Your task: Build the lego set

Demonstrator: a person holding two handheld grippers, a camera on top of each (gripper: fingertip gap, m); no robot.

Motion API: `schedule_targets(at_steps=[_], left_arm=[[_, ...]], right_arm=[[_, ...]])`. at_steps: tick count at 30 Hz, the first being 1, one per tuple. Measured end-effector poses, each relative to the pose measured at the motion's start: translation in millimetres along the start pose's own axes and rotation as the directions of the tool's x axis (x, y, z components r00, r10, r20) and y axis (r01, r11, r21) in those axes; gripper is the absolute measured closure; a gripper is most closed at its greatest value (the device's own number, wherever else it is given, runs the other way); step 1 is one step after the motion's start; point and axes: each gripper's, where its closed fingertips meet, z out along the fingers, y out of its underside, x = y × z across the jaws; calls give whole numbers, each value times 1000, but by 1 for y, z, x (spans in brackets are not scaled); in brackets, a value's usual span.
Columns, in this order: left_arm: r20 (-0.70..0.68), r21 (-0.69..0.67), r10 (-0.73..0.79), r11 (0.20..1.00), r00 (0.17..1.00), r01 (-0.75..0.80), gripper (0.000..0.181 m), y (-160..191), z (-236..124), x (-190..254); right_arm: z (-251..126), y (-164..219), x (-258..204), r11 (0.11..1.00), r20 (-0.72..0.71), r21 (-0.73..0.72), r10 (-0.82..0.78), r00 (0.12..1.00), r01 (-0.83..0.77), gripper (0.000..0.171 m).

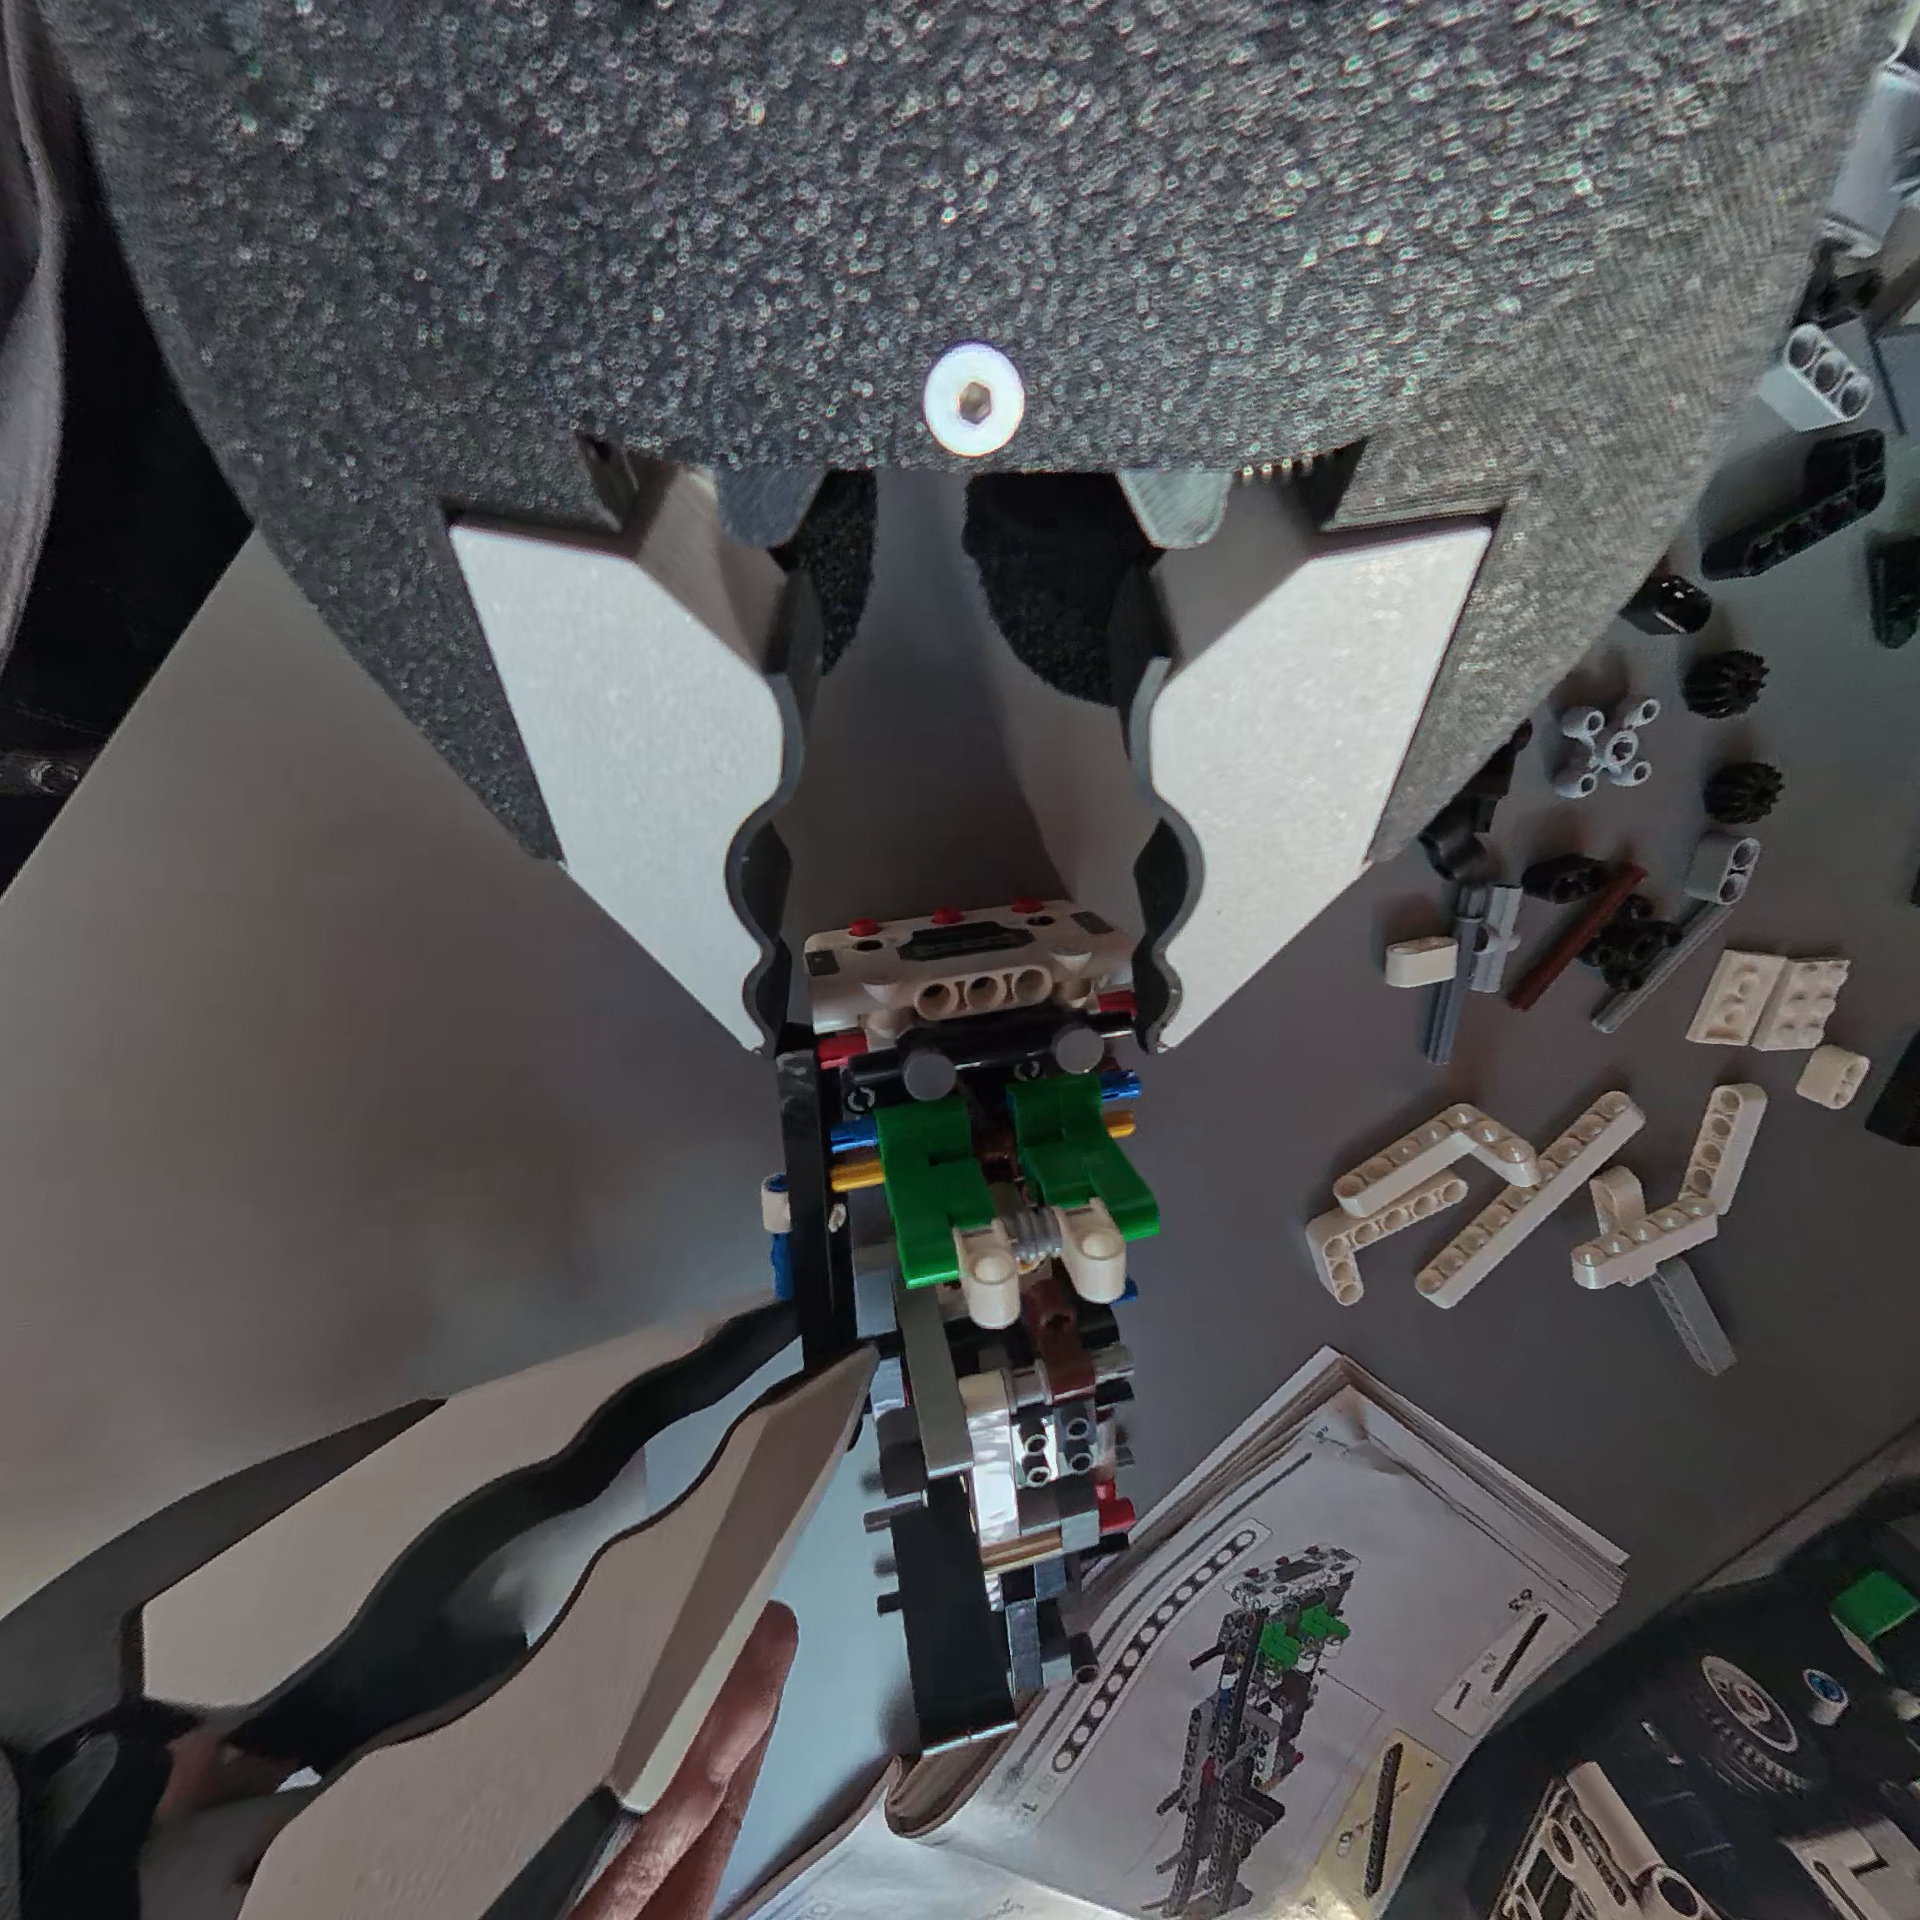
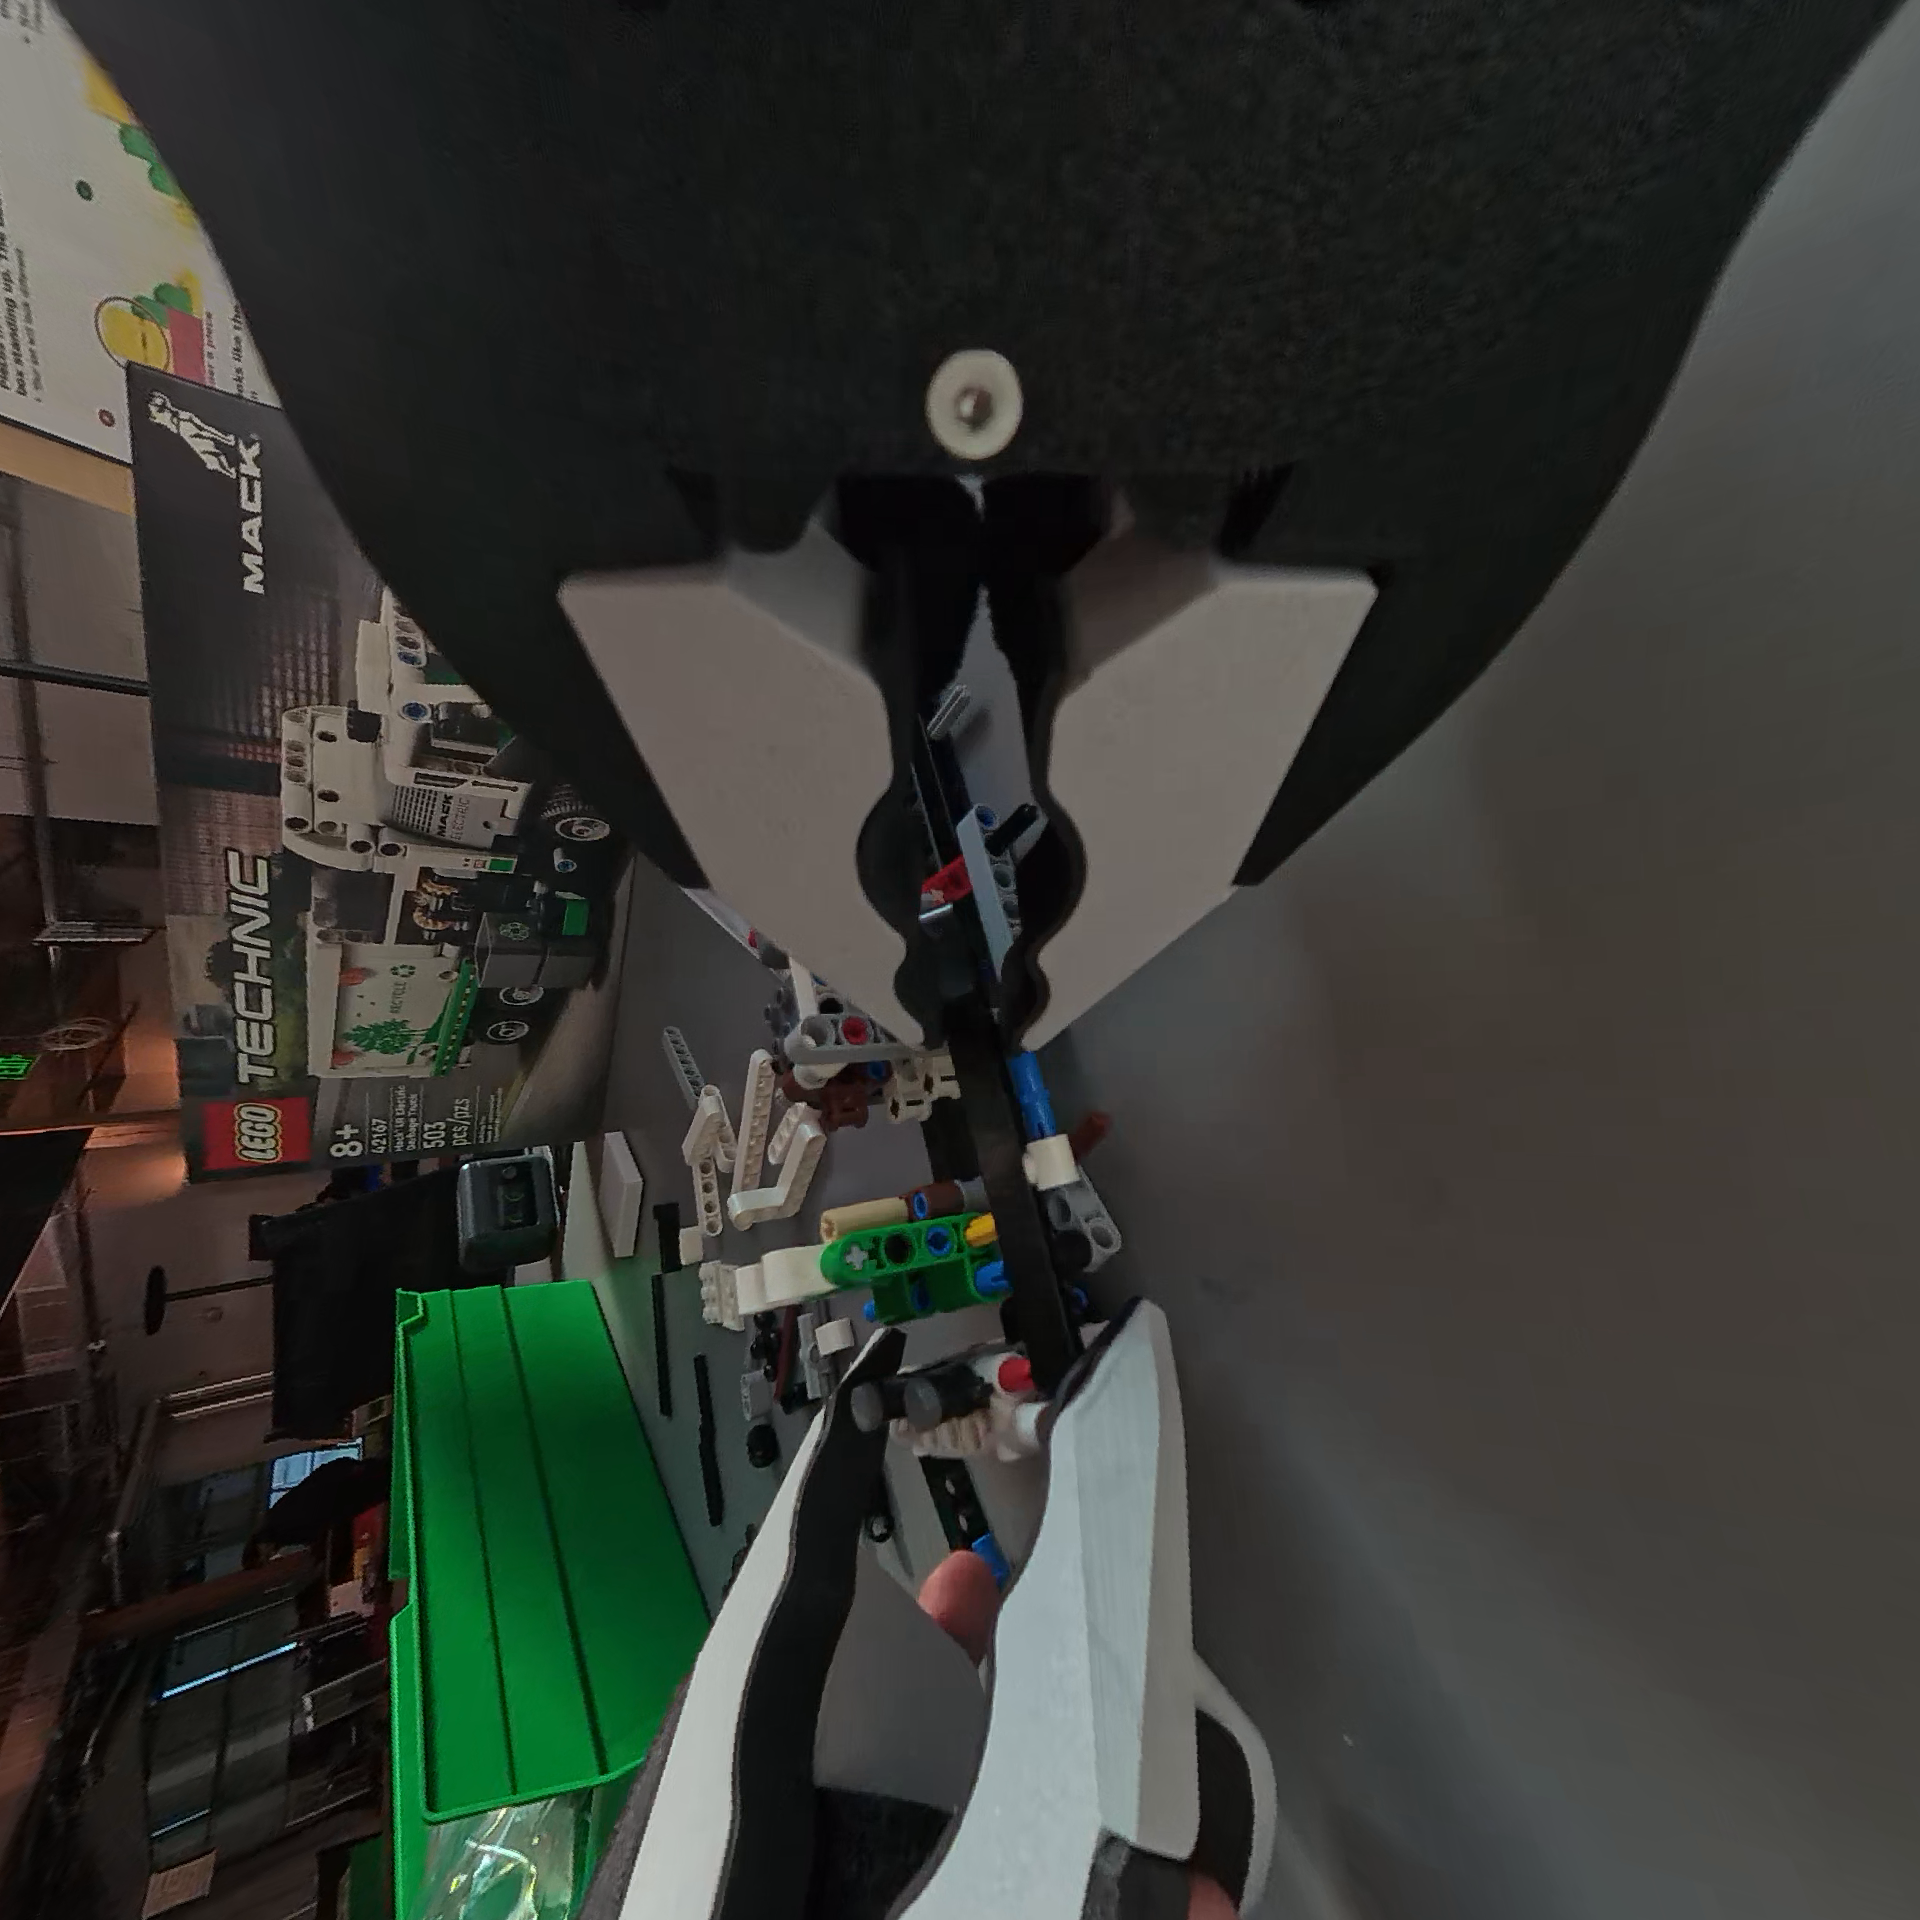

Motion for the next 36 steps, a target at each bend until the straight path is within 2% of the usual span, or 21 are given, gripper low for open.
schedule_targets(at_steps=[5,13,21,32,36], left_arm=[[16,-5,20,1000,1000,-20,117,0,1,0],[-1,1,-11,1000,1000,11,118,0,0,-1],[5,-1,3,1000,1000,-3,117,0,0,0],[72,-21,148,989,986,-147,116,2,2,3],[67,-18,152,988,986,-151,115,2,2,4]], right_arm=[[0,0,-1,999,44,-1,38,998,-38,162],[-9,-3,7,995,101,16,94,990,-96,152],[-8,-2,-2,998,174,48,28,984,-37,164],[-11,-3,-14,984,429,10,156,890,-178,165],[-13,-4,-16,975,502,-22,202,841,-221,165]])
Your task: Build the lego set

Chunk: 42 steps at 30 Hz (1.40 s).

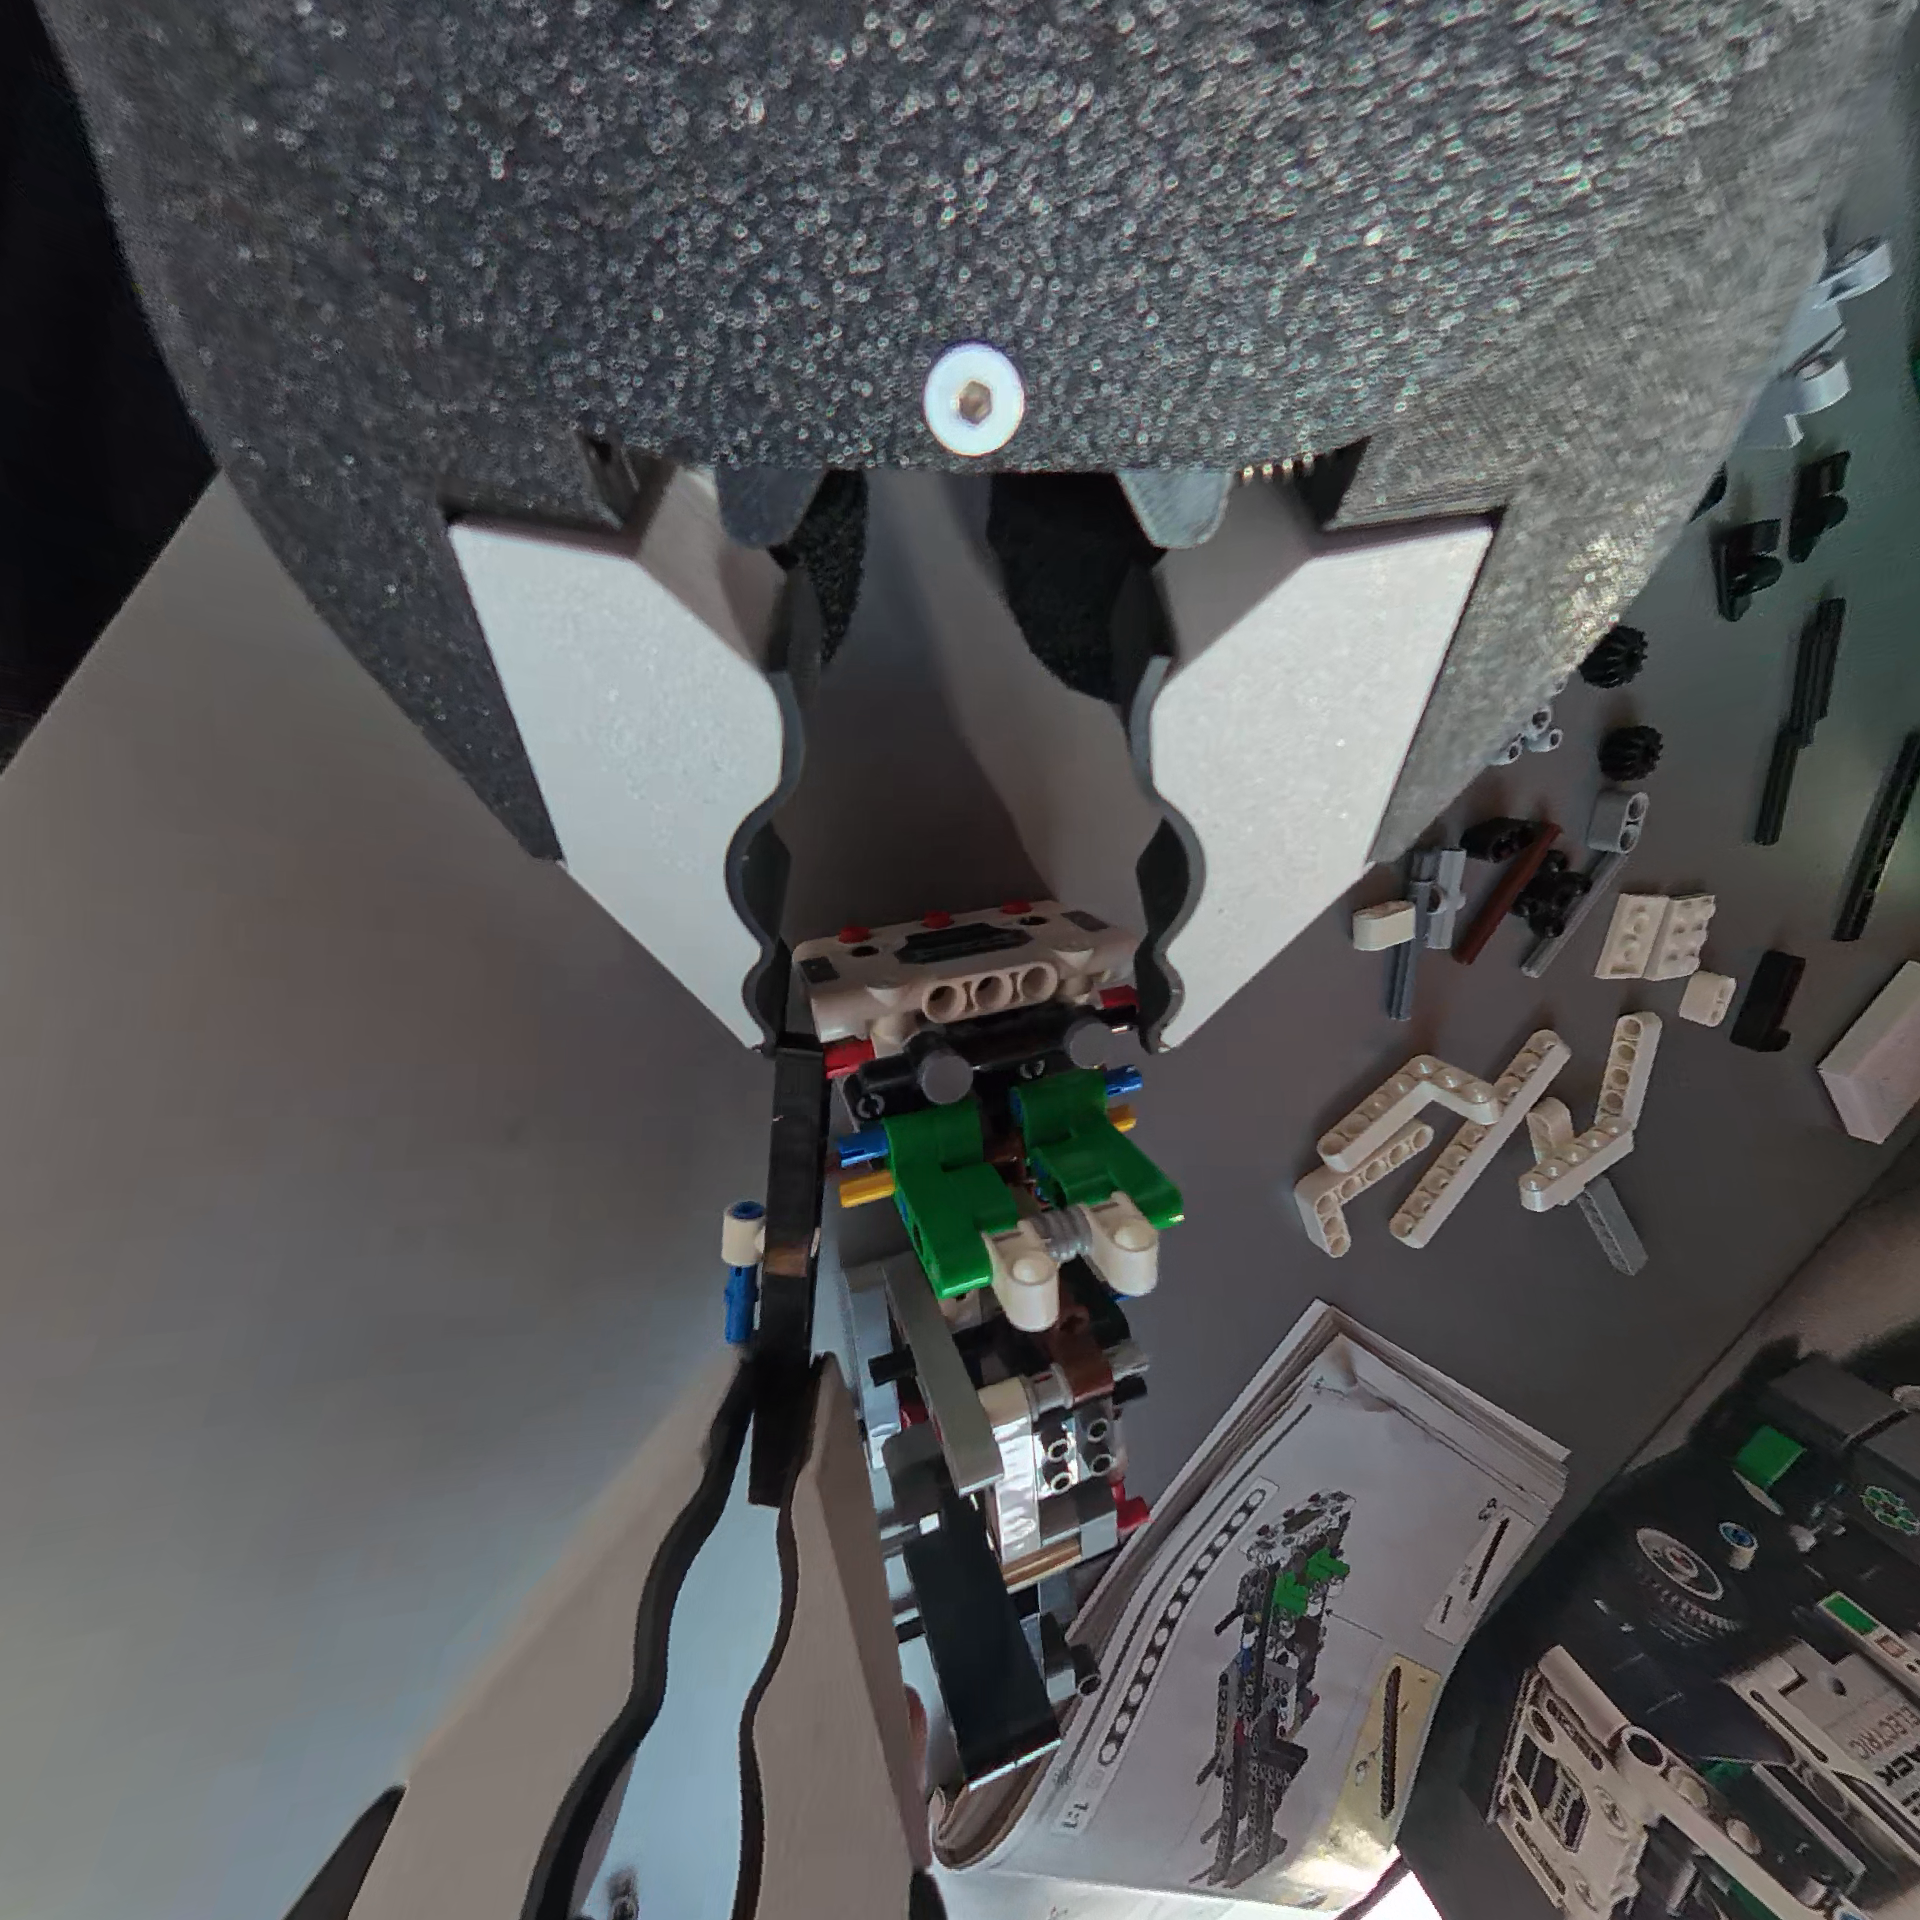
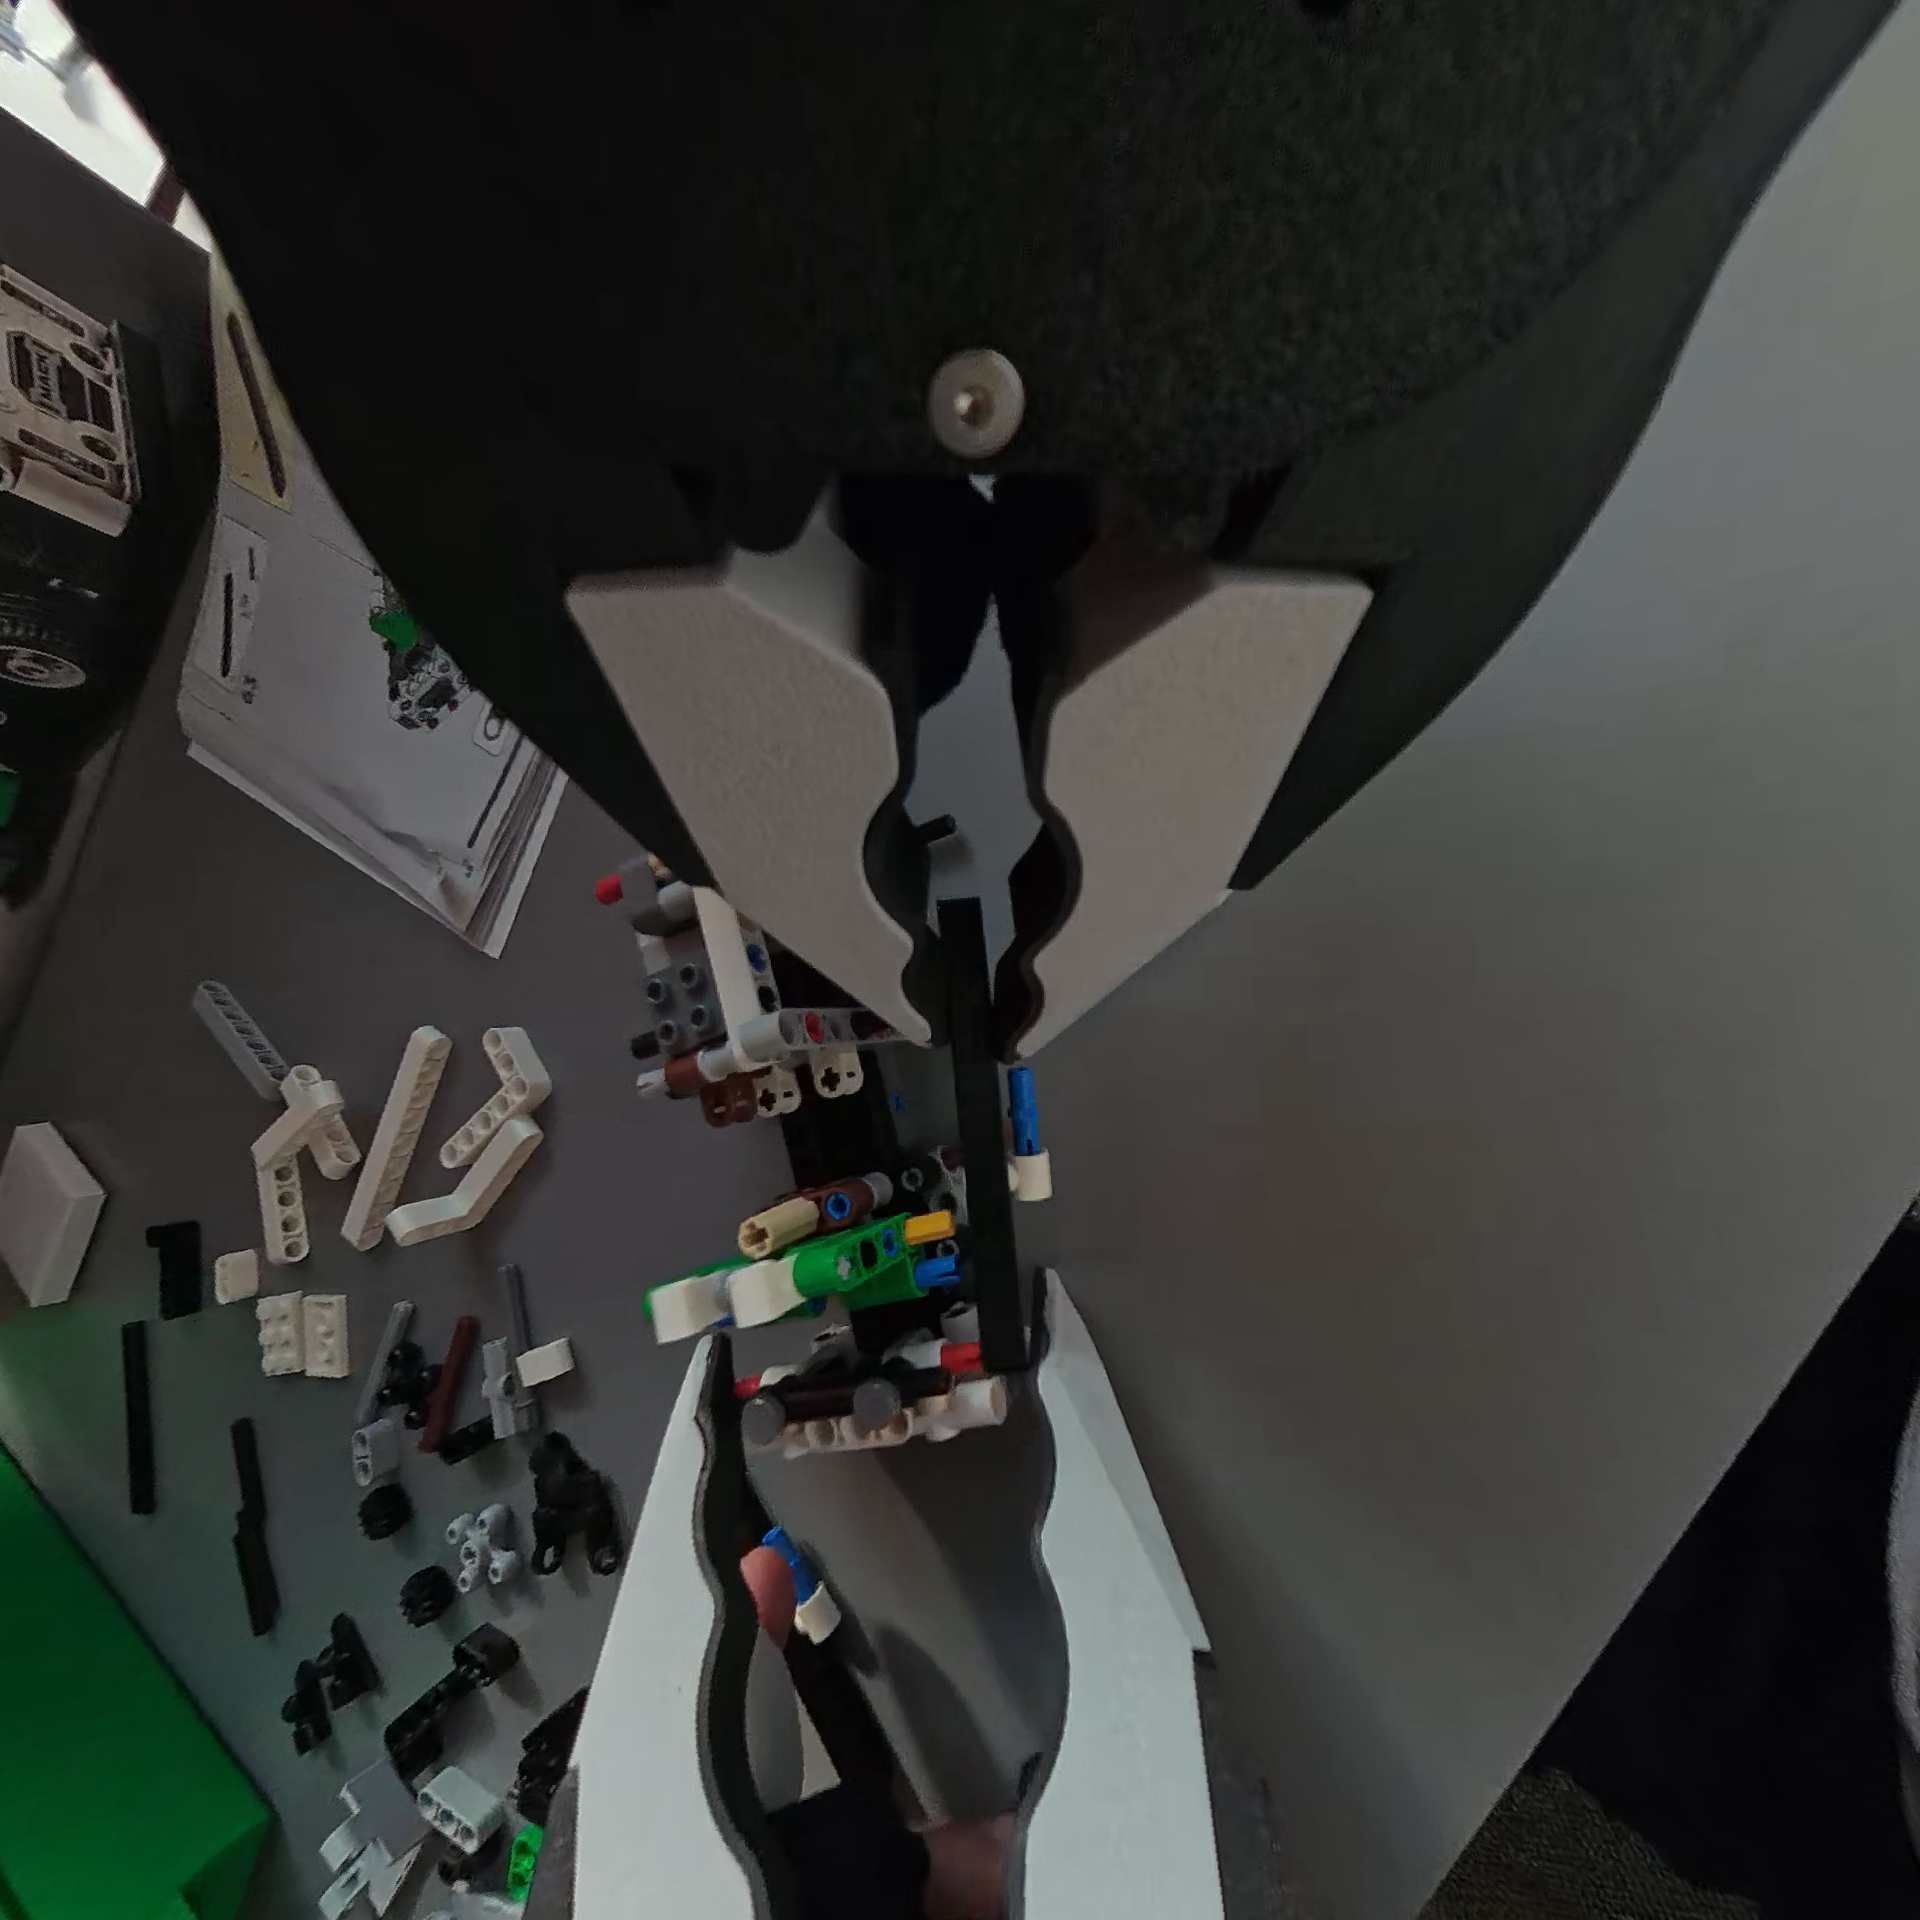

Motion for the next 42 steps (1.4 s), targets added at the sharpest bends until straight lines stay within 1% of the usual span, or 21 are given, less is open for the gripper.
schedule_targets(at_steps=[7,13,18,22,25,29,35,37,38,40,42], left_arm=[[-28,14,-36,999,999,36,112,-2,-2,2],[-61,36,-99,994,993,101,118,-6,-4,2],[-29,27,-87,996,996,87,118,-5,-3,-1],[-21,25,-87,996,996,87,118,-4,-3,-3],[-22,26,-90,996,996,90,118,-4,-3,-3],[-27,26,-99,995,995,100,118,-4,-3,-3],[-31,27,-109,994,994,110,118,-4,-3,-4],[-28,26,-108,994,994,109,118,-4,-3,-4],[-28,26,-108,994,994,109,118,-4,-3,-4],[-28,26,-108,994,994,109,118,-4,-3,-4],[-28,26,-108,994,994,109,118,-4,-3,-4]], right_arm=[[-1,-1,-3,996,107,-33,92,990,-88,165],[-4,-1,-3,988,184,-62,149,972,-140,165],[-5,-3,0,982,236,-68,186,954,-175,165],[-5,-6,3,986,211,-62,164,964,-154,165],[-6,-6,8,992,144,-50,121,982,-115,163],[-9,-7,12,994,101,-50,104,989,-99,152],[-10,-7,15,996,73,-34,81,994,-79,147],[-13,-2,15,996,60,-62,68,996,-64,143],[-15,0,18,995,47,-70,71,996,-67,138],[-22,0,21,995,34,-68,74,997,-71,135],[-23,-4,26,995,5,-50,81,997,-81,125]])
